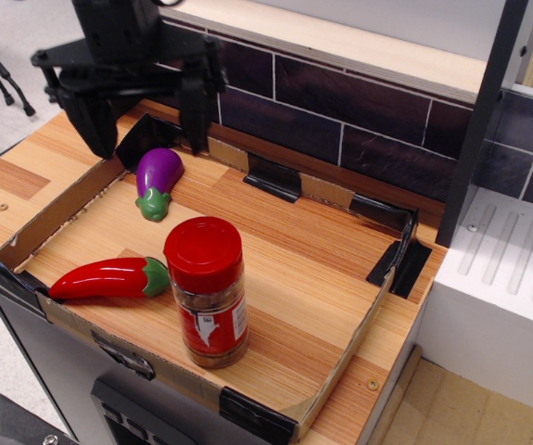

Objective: Topple basil bottle

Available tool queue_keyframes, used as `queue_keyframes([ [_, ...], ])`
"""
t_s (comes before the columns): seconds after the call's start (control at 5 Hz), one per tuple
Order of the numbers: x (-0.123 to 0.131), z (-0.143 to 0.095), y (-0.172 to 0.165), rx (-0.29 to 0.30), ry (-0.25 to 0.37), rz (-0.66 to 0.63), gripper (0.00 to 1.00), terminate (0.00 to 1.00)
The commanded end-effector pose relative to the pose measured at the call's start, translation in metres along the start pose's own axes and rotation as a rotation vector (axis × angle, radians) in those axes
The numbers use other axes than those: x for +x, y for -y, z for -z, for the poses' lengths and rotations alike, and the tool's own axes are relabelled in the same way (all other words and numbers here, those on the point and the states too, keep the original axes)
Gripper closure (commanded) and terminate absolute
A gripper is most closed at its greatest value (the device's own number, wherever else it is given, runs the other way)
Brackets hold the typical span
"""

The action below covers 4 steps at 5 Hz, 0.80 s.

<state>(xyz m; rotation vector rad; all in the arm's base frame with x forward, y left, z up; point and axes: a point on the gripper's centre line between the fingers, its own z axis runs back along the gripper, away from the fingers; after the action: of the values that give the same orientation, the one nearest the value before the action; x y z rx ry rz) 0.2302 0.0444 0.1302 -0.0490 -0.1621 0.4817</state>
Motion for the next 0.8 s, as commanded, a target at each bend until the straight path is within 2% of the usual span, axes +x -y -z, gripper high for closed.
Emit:
queue_keyframes([
  [0.0, -0.01, -0.002, 0.02, 0.041, 0.108, 0.057, 0.0, 0.0],
  [0.4, -0.019, 0.013, 0.023, 0.062, 0.107, 0.078, 0.0, 0.0],
  [0.6, -0.022, 0.025, 0.021, 0.084, 0.079, 0.09, 0.0, 0.0],
])
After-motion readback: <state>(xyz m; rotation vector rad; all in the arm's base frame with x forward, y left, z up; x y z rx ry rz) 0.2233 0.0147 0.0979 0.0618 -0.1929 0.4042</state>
